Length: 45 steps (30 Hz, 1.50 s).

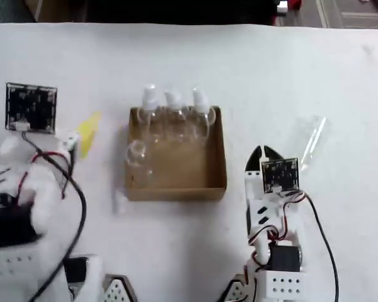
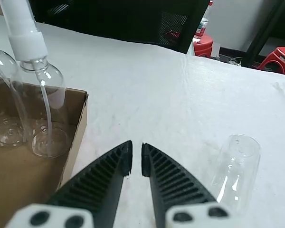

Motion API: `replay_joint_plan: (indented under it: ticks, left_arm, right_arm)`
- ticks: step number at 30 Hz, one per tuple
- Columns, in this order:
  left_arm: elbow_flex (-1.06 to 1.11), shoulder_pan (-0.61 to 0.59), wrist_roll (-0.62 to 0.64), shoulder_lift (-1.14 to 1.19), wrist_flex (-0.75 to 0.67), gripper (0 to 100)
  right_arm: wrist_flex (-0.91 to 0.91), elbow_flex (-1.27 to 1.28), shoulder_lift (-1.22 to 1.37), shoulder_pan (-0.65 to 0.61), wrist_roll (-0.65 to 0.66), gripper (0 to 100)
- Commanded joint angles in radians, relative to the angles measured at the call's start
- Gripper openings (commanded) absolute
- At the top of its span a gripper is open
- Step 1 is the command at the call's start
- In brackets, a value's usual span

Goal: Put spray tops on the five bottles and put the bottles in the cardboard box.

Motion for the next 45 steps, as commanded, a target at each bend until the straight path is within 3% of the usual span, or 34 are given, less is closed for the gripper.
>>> replay_joint_plan:
  ticks: [1, 5, 12, 17, 45]
  left_arm:
    - [0.044, -0.119, -0.226, 0.177, 0.161, 25]
    - [0.180, -0.119, -0.222, 0.302, 0.230, 25]
    - [0.482, -0.084, -0.043, 0.311, -0.017, 25]
    - [0.549, -0.076, 0.123, 0.311, -0.126, 25]
    - [0.632, 0.107, 0.222, 0.320, -0.285, 25]
  right_arm:
    - [-0.004, 0.008, -0.013, -0.007, 0.012, 2.4]
    - [-0.004, 0.008, -0.013, -0.007, 0.012, 2.4]
    - [-0.004, 0.008, -0.013, -0.005, 0.012, 2.4]
    - [-0.004, 0.008, -0.013, -0.005, 0.012, 2.4]
    - [-0.001, 0.008, -0.013, -0.007, 0.066, 2.4]
